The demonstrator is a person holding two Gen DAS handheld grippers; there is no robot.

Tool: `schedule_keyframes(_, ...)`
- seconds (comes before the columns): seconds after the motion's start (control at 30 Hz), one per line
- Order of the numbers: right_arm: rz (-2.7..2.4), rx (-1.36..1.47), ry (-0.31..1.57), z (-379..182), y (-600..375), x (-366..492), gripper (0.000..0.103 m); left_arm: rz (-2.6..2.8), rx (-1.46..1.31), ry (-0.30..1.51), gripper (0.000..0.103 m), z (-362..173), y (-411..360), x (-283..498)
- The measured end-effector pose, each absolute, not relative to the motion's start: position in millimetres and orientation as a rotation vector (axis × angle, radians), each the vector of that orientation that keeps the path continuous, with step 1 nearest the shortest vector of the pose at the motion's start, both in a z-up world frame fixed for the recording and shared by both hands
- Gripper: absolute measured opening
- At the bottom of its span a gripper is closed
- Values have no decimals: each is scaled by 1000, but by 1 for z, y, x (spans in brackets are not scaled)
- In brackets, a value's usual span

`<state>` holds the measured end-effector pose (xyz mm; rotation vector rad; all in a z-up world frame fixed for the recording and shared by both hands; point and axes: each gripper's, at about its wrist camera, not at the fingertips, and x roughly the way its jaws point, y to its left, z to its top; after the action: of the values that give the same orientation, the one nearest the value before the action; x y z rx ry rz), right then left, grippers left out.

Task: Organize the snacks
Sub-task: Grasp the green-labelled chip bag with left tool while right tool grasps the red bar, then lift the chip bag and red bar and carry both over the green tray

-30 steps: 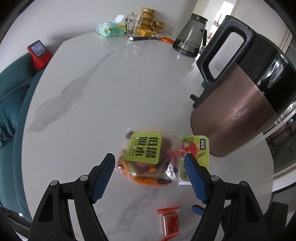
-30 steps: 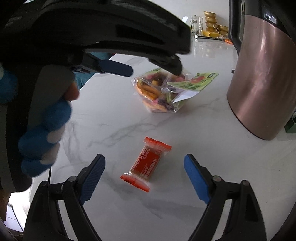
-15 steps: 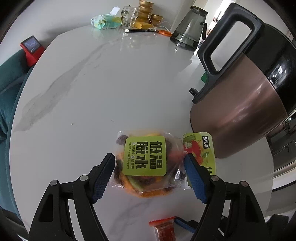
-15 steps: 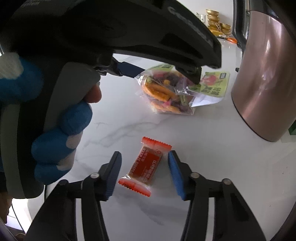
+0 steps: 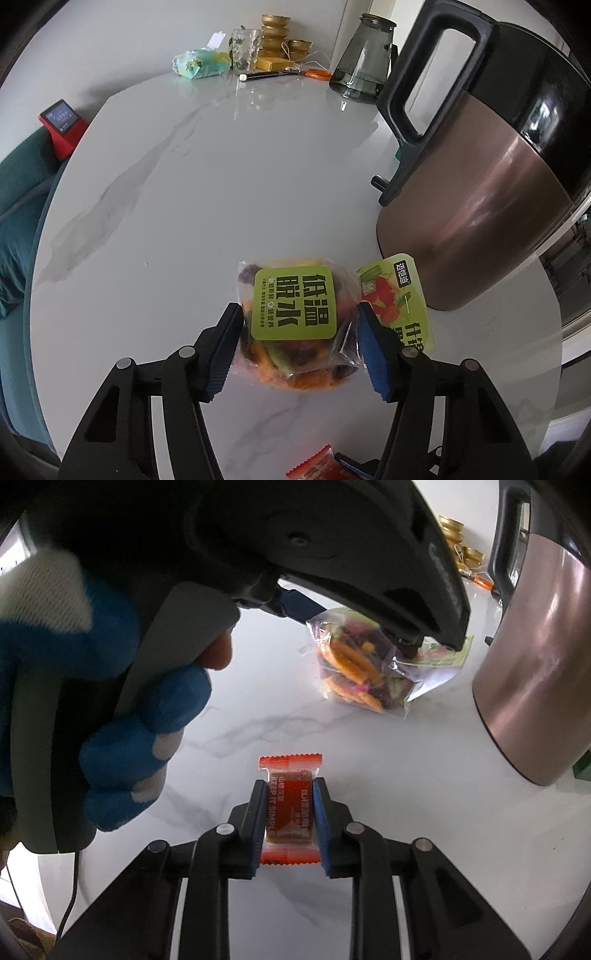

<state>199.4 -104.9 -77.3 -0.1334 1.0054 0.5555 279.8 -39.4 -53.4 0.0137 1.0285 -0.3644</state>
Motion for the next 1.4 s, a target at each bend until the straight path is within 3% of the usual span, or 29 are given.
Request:
schedule_keyframes(0.63, 622, -56, 971, -53, -108, 169, 31, -347, -9, 1015, 44, -49, -35, 273)
schedule_keyframes(0.9, 632, -43, 966, -55, -145, 196, 31, -323, -3, 1004, 40, -47, -37, 268)
schedule_keyframes(1.4, 656, -33, 954, -50, -157, 198, 31, -269, 8, 998, 38, -42, -36, 259)
